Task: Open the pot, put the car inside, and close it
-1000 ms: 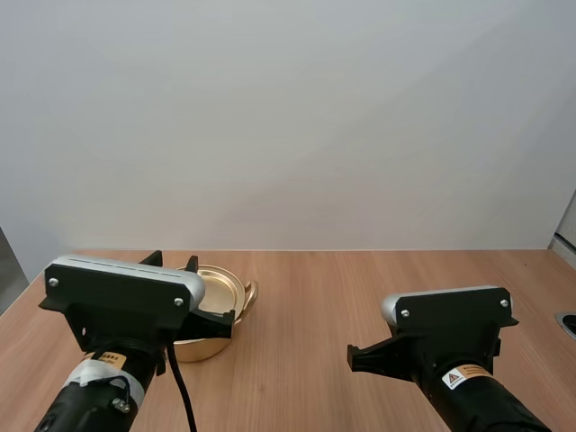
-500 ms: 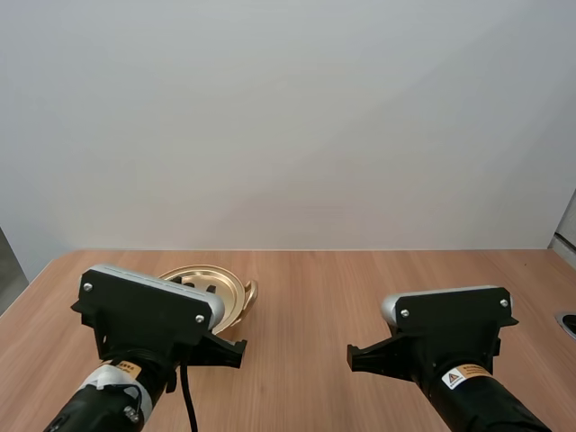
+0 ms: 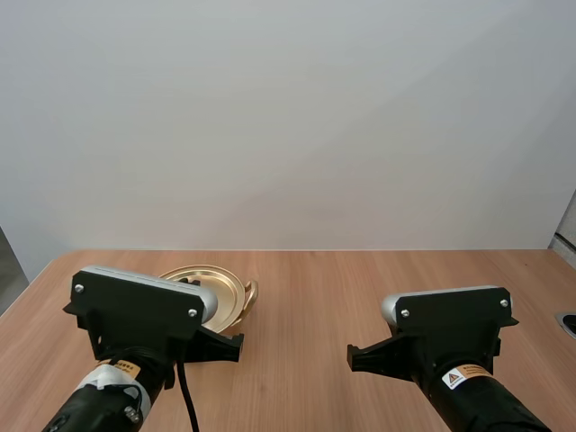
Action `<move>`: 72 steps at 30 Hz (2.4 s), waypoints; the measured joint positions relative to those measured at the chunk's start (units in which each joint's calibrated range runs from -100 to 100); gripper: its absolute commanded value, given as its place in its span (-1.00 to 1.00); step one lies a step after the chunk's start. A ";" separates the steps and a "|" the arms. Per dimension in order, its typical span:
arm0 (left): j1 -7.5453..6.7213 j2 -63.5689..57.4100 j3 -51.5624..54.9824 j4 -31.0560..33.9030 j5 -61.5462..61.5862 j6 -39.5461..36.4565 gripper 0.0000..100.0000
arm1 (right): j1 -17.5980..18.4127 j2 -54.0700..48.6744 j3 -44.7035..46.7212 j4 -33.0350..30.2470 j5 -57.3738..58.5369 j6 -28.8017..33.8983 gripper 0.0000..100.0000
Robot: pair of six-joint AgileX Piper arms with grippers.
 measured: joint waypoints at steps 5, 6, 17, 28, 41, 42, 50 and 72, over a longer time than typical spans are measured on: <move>0.00 0.00 0.00 -0.40 -0.81 -2.21 -0.89 | 0.00 0.00 0.00 0.00 0.00 0.00 -1.00; 0.00 0.00 0.00 -0.40 -0.19 -2.21 -0.94 | 0.00 0.00 0.00 0.00 0.00 0.00 -1.00; 0.00 0.00 0.15 7.31 7.66 -4.23 -1.00 | 0.00 0.00 0.00 0.00 0.00 0.00 -1.00; 0.00 0.00 0.78 22.32 22.14 -4.45 -1.00 | 0.00 0.00 0.00 0.00 0.00 0.00 -1.00; 0.00 0.00 0.52 23.10 19.24 -7.41 -0.73 | 0.00 0.00 0.00 0.00 0.00 0.00 -1.00; 0.00 0.00 0.52 23.10 19.24 -7.41 -0.73 | 0.00 0.00 0.00 0.00 0.00 0.00 -1.00; 0.00 0.00 0.52 23.10 21.94 -5.38 -0.73 | 0.00 0.00 0.00 0.00 0.00 0.00 -1.00; 0.00 0.00 3.39 15.02 4.62 -22.81 -0.83 | 0.00 0.00 0.00 0.00 0.00 0.00 -1.00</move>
